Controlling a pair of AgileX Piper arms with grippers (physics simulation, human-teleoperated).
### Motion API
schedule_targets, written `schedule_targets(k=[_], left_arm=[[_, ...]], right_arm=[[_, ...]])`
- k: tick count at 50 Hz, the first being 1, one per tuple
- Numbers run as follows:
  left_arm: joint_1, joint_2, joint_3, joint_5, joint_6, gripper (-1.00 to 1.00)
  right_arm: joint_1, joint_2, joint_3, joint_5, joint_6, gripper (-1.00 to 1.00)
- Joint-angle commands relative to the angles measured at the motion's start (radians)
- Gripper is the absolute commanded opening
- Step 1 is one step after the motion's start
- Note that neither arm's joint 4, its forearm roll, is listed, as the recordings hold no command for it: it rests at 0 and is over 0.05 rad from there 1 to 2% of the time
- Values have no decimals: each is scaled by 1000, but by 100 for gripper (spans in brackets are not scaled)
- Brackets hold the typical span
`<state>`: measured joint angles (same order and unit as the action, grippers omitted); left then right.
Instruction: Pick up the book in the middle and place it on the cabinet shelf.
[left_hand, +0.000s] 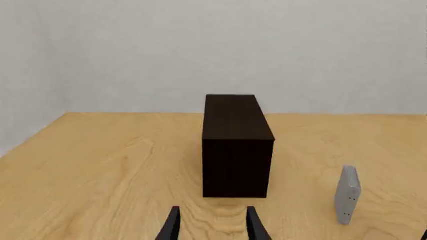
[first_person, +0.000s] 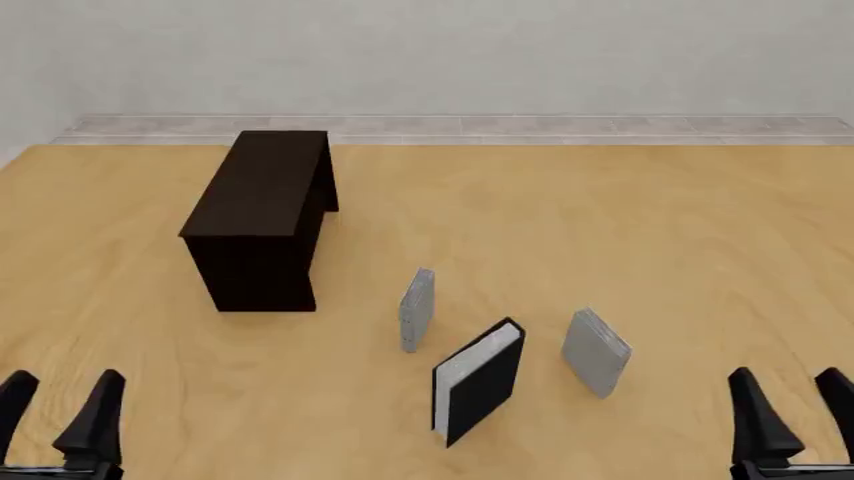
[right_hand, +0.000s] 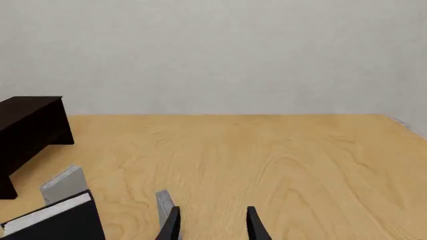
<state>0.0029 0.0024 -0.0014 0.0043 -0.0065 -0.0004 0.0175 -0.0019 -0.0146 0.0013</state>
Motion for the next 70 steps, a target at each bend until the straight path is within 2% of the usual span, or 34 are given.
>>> schedule_targets(k=[1,7,14,16,18,28,34,41,44,54,70], left_arm=[[-13,-2,-5,-13,3,100],[-25,-2,-12,-16,10,100],[-119,6,-45,13,30,100],[-93,44,-65,-19,-6,100],[-120,104,-81,-73,-22,100],[-253,326,-99,-277,13,100],[-308,518,-123,-448,-14,100],[-392,588,-120,-553,23,100],[-408,675,-127,-620,29,100],[-511,787,-171,-679,63,100],[-615,909,-233,-738,76,100]], right_arm=[[0,-12,-3,14,-2,100],[0,-10,-2,11,-1,100],[0,-15,-4,18,-1,100],[0,-15,-4,17,-1,100],[0,-15,-5,19,0,100],[0,-15,-5,18,0,100],[0,-15,-6,19,0,100],[0,-15,-5,18,0,100],[0,-15,-5,18,-1,100],[-1,-15,-5,18,0,100],[-1,-15,-3,16,0,100]])
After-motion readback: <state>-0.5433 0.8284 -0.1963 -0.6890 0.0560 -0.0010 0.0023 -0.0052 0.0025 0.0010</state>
